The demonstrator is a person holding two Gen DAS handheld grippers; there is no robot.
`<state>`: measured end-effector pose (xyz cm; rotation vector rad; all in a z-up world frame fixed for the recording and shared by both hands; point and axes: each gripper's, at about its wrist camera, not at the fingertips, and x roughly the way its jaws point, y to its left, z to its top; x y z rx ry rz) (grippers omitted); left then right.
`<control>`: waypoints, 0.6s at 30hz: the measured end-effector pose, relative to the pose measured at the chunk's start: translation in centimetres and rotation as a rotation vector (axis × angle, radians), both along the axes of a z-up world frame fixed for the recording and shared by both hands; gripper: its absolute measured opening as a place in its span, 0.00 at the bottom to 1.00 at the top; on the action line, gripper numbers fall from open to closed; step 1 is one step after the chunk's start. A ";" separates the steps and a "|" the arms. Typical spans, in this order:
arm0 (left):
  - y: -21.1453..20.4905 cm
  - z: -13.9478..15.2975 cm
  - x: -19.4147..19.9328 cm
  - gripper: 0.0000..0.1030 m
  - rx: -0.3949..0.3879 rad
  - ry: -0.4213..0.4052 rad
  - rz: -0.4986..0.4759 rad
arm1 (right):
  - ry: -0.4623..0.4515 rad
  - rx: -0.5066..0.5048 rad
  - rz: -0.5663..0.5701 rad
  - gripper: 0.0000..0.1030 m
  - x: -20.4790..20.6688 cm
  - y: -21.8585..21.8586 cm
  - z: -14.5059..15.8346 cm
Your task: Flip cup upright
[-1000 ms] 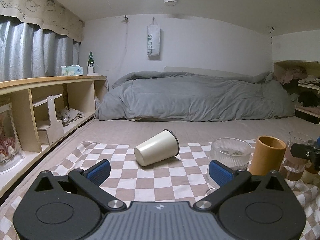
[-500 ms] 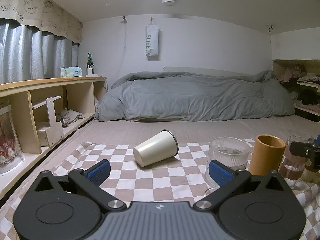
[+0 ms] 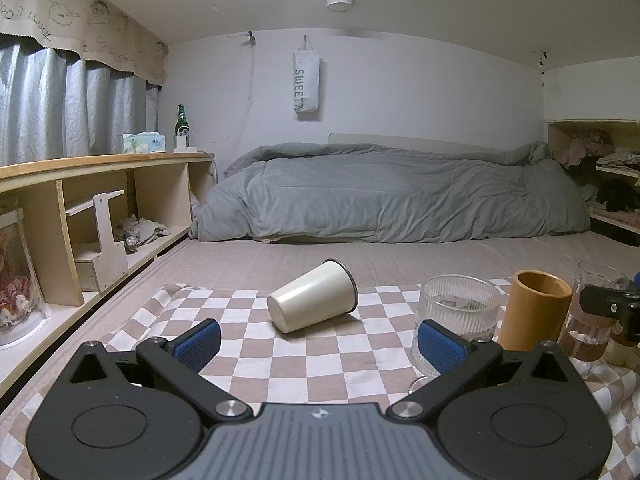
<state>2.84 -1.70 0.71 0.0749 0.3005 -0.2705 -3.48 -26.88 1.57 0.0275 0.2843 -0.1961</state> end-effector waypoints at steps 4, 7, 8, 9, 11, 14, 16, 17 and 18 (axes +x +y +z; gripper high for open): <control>0.0 0.0 0.0 1.00 0.001 0.000 0.000 | 0.000 0.000 0.000 1.00 0.0 0.0 -0.1; 0.0 0.0 -0.1 1.00 0.004 -0.001 0.001 | 0.000 -0.001 -0.001 1.00 0.0 0.1 -0.1; 0.0 0.0 -0.1 1.00 0.003 -0.001 0.000 | 0.000 -0.001 0.000 1.00 0.0 0.0 -0.1; 0.0 0.0 -0.1 1.00 0.001 -0.001 0.000 | 0.000 -0.001 0.000 1.00 0.0 0.0 -0.1; -0.1 0.0 -0.1 1.00 0.002 -0.001 0.000 | 0.000 -0.002 -0.002 1.00 0.0 0.1 -0.1; 0.0 0.0 -0.1 1.00 0.001 0.000 0.001 | 0.001 -0.001 -0.001 1.00 0.0 0.1 -0.1; 0.0 0.0 -0.1 1.00 0.002 -0.001 0.000 | 0.000 -0.001 -0.002 1.00 0.0 0.1 -0.1; 0.0 0.0 -0.1 1.00 0.003 -0.001 0.000 | 0.000 -0.001 -0.001 1.00 0.0 0.0 -0.1; 0.0 0.0 -0.1 1.00 0.002 -0.002 -0.001 | 0.000 -0.001 0.000 1.00 0.0 0.0 -0.1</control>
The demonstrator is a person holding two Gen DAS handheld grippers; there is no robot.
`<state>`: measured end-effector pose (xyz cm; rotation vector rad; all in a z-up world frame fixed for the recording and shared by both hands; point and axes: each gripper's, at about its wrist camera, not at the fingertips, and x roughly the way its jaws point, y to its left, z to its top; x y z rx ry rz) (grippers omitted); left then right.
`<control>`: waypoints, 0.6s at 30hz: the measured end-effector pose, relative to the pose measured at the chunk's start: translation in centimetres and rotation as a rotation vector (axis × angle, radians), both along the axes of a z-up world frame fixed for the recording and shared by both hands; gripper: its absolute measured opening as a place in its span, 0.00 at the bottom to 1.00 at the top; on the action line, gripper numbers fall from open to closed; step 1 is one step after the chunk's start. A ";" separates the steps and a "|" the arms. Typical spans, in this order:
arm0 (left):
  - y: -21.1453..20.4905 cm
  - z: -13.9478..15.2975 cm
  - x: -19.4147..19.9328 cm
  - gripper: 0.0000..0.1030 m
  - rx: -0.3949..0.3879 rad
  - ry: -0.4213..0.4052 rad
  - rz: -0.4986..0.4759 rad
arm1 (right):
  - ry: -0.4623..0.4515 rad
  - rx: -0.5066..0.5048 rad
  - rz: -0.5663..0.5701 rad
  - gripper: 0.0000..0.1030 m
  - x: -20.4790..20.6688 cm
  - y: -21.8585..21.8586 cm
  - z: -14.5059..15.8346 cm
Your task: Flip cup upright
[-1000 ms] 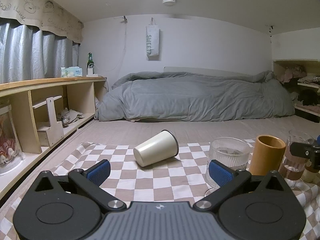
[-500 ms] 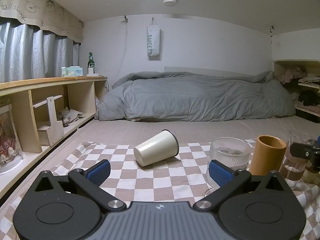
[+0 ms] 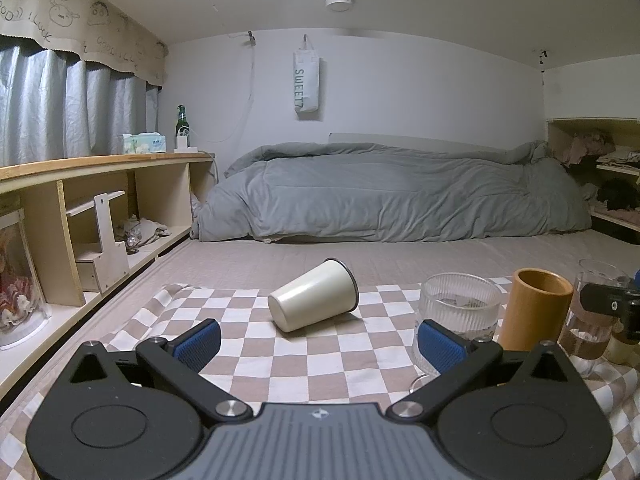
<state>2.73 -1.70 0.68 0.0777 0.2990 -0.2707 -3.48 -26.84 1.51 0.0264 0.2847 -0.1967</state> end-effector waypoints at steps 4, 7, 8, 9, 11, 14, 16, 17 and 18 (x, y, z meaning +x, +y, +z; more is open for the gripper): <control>0.0 0.0 0.0 1.00 0.002 0.000 0.000 | 0.000 0.000 0.000 1.00 0.0 0.0 0.0; 0.0 0.0 0.0 1.00 0.003 0.000 0.000 | 0.000 -0.001 0.000 1.00 0.0 0.0 0.0; 0.0 0.0 0.0 1.00 0.003 -0.001 0.001 | 0.000 0.000 0.000 1.00 0.0 0.0 0.0; 0.1 0.0 0.0 1.00 0.003 -0.001 0.002 | 0.000 0.001 -0.001 1.00 0.0 0.0 0.0; 0.0 0.0 0.0 1.00 0.002 0.000 0.001 | 0.000 -0.001 0.000 1.00 0.0 0.0 0.0; 0.1 0.0 0.0 1.00 0.001 -0.001 0.007 | 0.000 0.000 0.001 1.00 0.0 0.0 0.0; 0.2 -0.1 0.0 1.00 0.001 -0.002 0.011 | 0.000 -0.002 0.000 1.00 0.0 0.0 0.0; 0.2 -0.1 0.0 1.00 0.001 -0.002 0.011 | 0.000 -0.001 0.000 1.00 0.0 0.0 0.0; 0.3 -0.1 0.0 1.00 0.001 -0.002 0.011 | 0.000 -0.001 0.000 1.00 0.0 0.0 0.0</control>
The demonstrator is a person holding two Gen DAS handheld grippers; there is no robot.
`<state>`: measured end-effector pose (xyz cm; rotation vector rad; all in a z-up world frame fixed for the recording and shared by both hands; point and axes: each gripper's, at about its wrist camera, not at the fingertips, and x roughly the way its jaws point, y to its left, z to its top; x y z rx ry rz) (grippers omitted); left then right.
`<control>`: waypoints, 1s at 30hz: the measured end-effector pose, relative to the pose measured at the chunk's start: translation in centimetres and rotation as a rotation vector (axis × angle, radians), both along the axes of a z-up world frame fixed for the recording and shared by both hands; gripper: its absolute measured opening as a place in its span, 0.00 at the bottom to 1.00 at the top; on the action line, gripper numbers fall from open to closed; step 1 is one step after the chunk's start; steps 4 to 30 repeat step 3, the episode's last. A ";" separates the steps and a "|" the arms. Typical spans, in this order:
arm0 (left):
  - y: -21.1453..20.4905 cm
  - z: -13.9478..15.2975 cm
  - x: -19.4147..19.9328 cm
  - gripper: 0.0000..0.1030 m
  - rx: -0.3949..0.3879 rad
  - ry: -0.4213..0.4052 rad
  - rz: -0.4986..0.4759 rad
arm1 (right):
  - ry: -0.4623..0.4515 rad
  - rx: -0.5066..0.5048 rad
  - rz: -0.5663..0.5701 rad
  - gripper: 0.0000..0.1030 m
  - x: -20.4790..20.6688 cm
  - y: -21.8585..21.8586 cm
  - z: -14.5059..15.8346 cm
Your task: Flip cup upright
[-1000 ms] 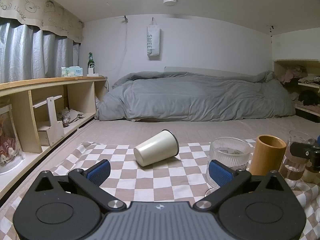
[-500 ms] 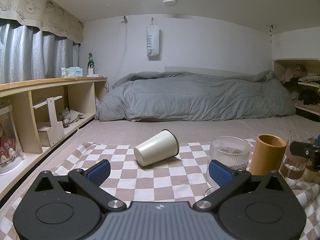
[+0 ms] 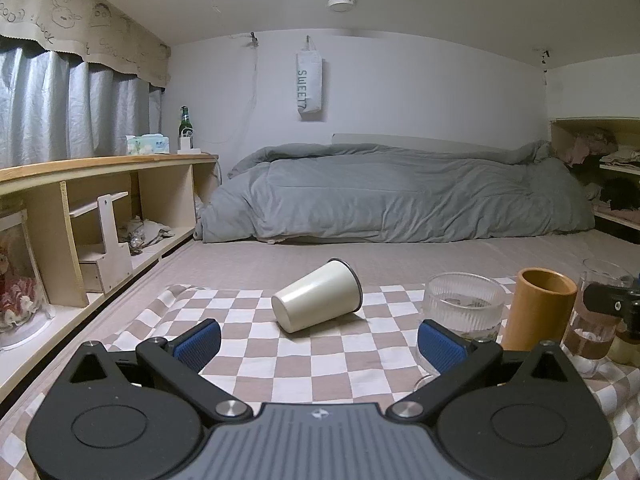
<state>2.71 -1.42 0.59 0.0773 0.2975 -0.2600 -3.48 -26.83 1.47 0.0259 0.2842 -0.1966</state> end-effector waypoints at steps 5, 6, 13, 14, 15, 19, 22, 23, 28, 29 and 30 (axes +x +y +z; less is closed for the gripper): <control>0.0 0.0 0.0 1.00 0.002 0.001 0.000 | 0.001 -0.001 -0.001 1.00 0.0 0.0 0.0; 0.0 0.0 0.0 1.00 0.002 0.001 0.000 | 0.001 -0.001 -0.001 1.00 0.0 0.0 0.0; 0.0 0.0 0.0 1.00 0.002 0.001 0.000 | 0.001 -0.001 -0.001 1.00 0.0 0.0 0.0; 0.0 0.0 0.0 1.00 0.002 0.001 0.000 | 0.001 -0.001 -0.001 1.00 0.0 0.0 0.0; 0.0 0.0 0.0 1.00 0.002 0.001 0.000 | 0.001 -0.001 -0.001 1.00 0.0 0.0 0.0; 0.0 0.0 0.0 1.00 0.002 0.001 0.000 | 0.001 -0.001 -0.001 1.00 0.0 0.0 0.0; 0.0 0.0 0.0 1.00 0.002 0.001 0.000 | 0.001 -0.001 -0.001 1.00 0.0 0.0 0.0; 0.0 0.0 0.0 1.00 0.002 0.001 0.000 | 0.001 -0.001 -0.001 1.00 0.0 0.0 0.0; 0.0 0.0 0.0 1.00 0.002 0.001 0.000 | 0.001 -0.001 -0.001 1.00 0.0 0.0 0.0; 0.0 0.0 0.0 1.00 0.002 0.001 0.000 | 0.001 -0.001 -0.001 1.00 0.0 0.0 0.0; 0.0 0.0 0.0 1.00 0.002 0.001 0.000 | 0.001 -0.001 -0.001 1.00 0.0 0.0 0.0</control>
